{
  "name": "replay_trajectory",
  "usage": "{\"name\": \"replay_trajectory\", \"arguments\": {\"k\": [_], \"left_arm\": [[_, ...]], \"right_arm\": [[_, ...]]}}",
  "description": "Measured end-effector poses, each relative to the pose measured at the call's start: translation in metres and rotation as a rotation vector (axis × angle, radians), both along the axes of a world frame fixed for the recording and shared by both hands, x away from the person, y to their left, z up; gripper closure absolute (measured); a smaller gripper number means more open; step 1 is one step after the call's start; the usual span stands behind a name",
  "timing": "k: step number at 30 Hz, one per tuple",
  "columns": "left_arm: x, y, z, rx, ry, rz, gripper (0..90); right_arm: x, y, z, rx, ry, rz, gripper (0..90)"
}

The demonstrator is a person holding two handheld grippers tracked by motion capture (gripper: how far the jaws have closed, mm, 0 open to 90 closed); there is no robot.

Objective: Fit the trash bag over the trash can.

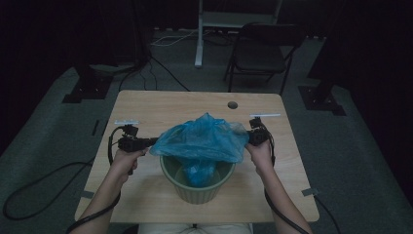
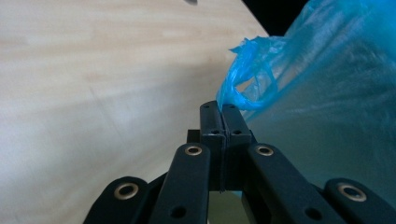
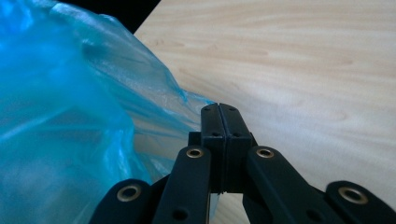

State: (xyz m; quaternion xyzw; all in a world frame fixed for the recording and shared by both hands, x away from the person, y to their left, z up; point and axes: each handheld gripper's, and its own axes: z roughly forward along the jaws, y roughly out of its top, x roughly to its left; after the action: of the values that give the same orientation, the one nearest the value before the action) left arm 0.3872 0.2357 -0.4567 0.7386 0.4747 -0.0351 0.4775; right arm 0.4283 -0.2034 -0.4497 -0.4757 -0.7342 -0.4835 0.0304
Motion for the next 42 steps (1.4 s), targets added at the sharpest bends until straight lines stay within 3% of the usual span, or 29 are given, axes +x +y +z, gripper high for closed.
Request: {"name": "replay_trajectory", "arguments": {"k": [7,8,12,14,15,18,25,26,29,31,32,34,35,36,37,42], "left_arm": [[-0.009,0.006,-0.02,-0.011,0.039,-0.014,90.0],[-0.012,0.011,-0.028,-0.039,0.053,-0.01,90.0],[-0.015,0.014,-0.028,-0.089,0.049,-0.008,90.0],[-0.015,0.015,-0.026,-0.087,0.041,-0.005,90.0],[-0.017,0.016,-0.022,-0.104,0.026,-0.009,90.0],[-0.019,0.018,-0.018,-0.107,0.012,-0.006,90.0],[-0.02,0.022,-0.014,-0.127,0.003,-0.003,90.0],[-0.02,0.022,-0.013,-0.129,-0.001,-0.005,90.0],[-0.02,0.022,-0.012,-0.136,-0.003,-0.008,90.0],[-0.02,0.022,-0.011,-0.131,-0.007,-0.009,90.0],[-0.02,0.021,-0.01,-0.134,-0.008,-0.012,90.0],[-0.02,0.02,-0.009,-0.135,-0.009,-0.014,90.0],[-0.02,0.019,-0.008,-0.142,-0.012,-0.023,90.0],[-0.02,0.019,-0.008,-0.142,-0.012,-0.023,90.0],[-0.021,0.018,-0.007,-0.134,-0.015,-0.025,90.0],[-0.021,0.019,-0.005,-0.147,-0.017,-0.029,90.0]], "right_arm": [[-0.007,0.001,-0.017,-0.014,0.03,0.009,89.9],[-0.01,0.001,-0.024,-0.012,0.042,0.017,89.8],[-0.012,0.001,-0.022,-0.006,0.037,0.019,86.9],[-0.013,0.001,-0.02,-0.012,0.026,0.017,85.1],[-0.014,-0.003,-0.01,-0.014,-0.006,-0.011,76.6],[-0.014,-0.014,0.004,-0.01,-0.029,-0.037,68.5],[-0.018,-0.051,0.037,0.021,-0.086,-0.142,62.5],[-0.022,-0.059,0.048,0.062,-0.111,-0.156,59.4],[-0.03,-0.061,0.066,0.101,-0.157,-0.152,54.8],[-0.03,-0.061,0.066,0.101,-0.157,-0.152,54.8],[-0.04,-0.048,0.084,0.144,-0.193,-0.087,50.2],[-0.042,-0.041,0.088,0.155,-0.195,-0.056,48.6],[-0.044,-0.027,0.094,0.184,-0.192,0.009,45.1],[-0.044,-0.027,0.094,0.184,-0.192,0.009,45.1],[-0.044,-0.012,0.099,0.195,-0.188,0.06,43.9],[-0.04,0.016,0.099,0.12,-0.171,0.137,41.1]]}}
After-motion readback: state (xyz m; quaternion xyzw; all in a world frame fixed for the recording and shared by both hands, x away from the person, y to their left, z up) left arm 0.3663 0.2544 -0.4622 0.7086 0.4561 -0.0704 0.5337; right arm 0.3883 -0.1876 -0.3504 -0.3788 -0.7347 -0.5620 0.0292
